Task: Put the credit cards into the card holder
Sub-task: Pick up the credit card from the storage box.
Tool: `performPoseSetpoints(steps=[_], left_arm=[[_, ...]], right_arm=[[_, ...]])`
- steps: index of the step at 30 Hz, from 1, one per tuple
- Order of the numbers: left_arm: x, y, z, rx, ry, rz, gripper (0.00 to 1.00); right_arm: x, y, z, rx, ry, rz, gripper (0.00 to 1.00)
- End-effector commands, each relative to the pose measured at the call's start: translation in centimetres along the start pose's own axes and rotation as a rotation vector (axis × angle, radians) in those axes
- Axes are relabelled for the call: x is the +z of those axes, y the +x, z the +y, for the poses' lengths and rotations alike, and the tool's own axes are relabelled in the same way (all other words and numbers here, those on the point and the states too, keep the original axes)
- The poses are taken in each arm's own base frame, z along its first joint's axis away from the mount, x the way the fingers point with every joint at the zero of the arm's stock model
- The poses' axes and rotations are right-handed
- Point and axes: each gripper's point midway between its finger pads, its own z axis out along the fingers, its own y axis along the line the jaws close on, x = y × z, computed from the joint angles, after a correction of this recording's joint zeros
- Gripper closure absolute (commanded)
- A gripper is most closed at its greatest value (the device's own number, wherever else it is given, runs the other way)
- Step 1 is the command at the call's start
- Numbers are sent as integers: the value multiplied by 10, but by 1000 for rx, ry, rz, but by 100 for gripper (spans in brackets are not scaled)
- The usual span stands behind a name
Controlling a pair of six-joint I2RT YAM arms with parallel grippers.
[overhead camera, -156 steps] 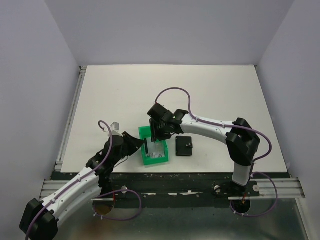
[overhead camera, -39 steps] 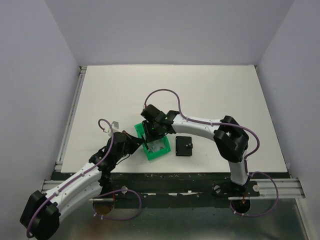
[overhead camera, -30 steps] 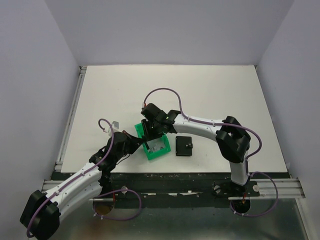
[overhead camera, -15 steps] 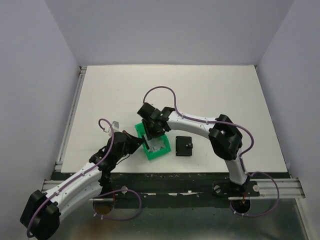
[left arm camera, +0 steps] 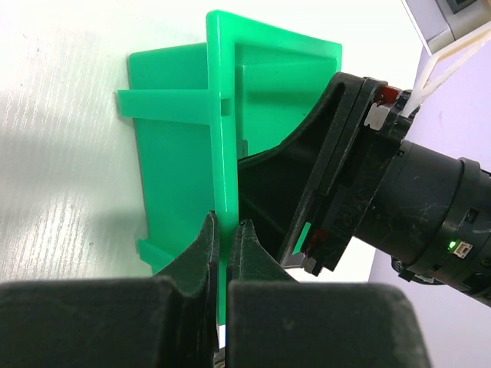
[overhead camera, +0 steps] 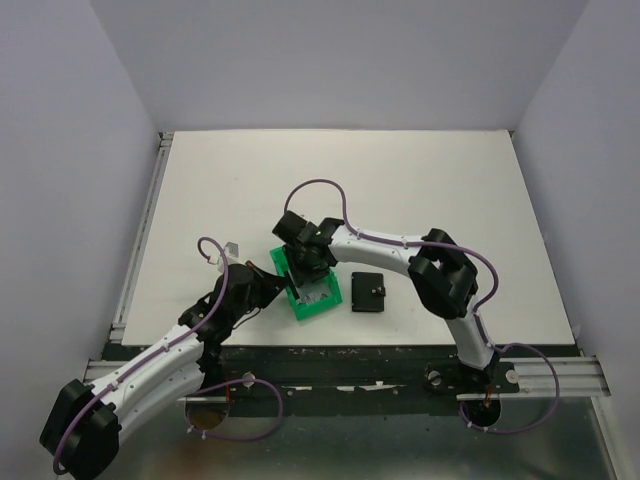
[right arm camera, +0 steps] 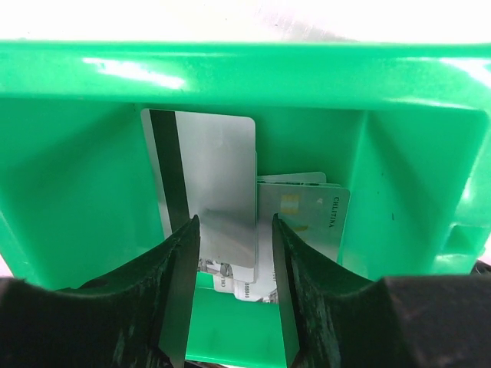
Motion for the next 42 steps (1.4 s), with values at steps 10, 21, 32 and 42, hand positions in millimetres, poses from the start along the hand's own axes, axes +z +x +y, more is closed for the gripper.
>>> performPoseSetpoints(steps=[10,21,32,42], left_arm=[[1,8,22,32,-58,27,100],[1,9,22,29,-56,31,100],[2,10,21,28,-53,36,100],[2,10,21,28,-53,35,100]], right_arm=[[5,7,21,-6,-140,9,49],[-16,-3,33,2,-223,-53,50],[-23,-4,40,-4,-263,-63,50],[-22,-2,45,3,-299,-56,57]])
